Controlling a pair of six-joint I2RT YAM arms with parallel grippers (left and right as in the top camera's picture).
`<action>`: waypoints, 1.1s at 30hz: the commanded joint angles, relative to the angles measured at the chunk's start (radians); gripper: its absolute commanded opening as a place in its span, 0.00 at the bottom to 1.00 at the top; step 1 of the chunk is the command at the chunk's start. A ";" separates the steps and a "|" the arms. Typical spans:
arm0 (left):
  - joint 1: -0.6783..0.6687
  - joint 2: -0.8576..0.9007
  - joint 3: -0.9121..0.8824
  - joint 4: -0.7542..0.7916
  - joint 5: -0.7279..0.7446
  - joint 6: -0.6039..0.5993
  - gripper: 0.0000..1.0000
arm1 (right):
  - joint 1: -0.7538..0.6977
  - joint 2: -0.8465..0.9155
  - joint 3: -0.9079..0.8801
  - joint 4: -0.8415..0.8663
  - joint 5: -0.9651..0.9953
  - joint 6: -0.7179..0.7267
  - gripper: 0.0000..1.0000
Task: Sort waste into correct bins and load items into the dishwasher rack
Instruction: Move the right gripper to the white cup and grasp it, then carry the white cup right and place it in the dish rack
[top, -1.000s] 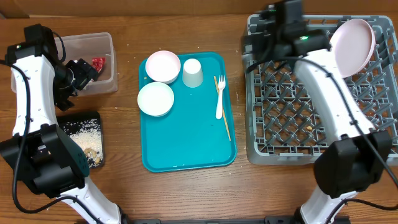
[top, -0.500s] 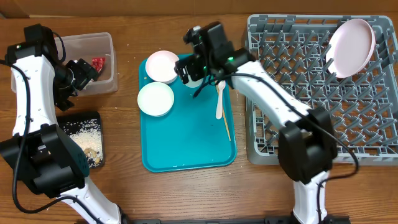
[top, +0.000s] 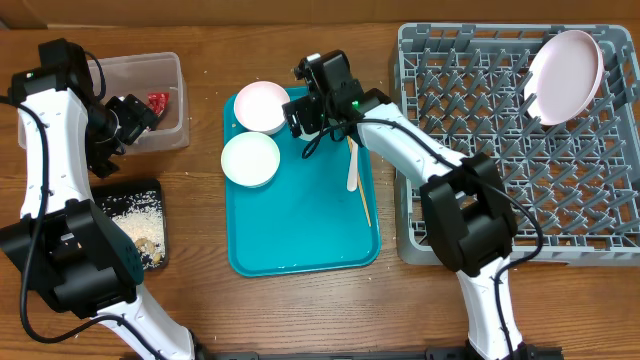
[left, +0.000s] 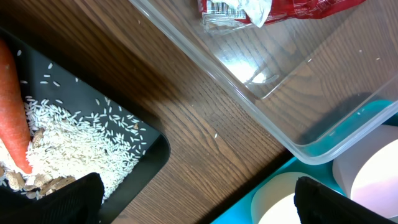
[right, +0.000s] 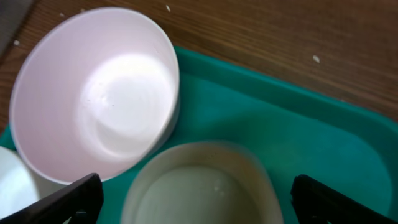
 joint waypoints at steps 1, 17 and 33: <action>-0.002 -0.006 0.002 -0.002 0.007 -0.020 1.00 | 0.000 0.025 0.006 0.007 0.021 0.033 1.00; -0.002 -0.006 0.002 -0.002 0.007 -0.020 1.00 | -0.017 -0.050 0.007 -0.058 0.112 0.033 0.51; -0.002 -0.006 0.002 -0.002 0.007 -0.020 1.00 | -0.422 -0.384 0.007 -0.236 0.193 0.027 0.52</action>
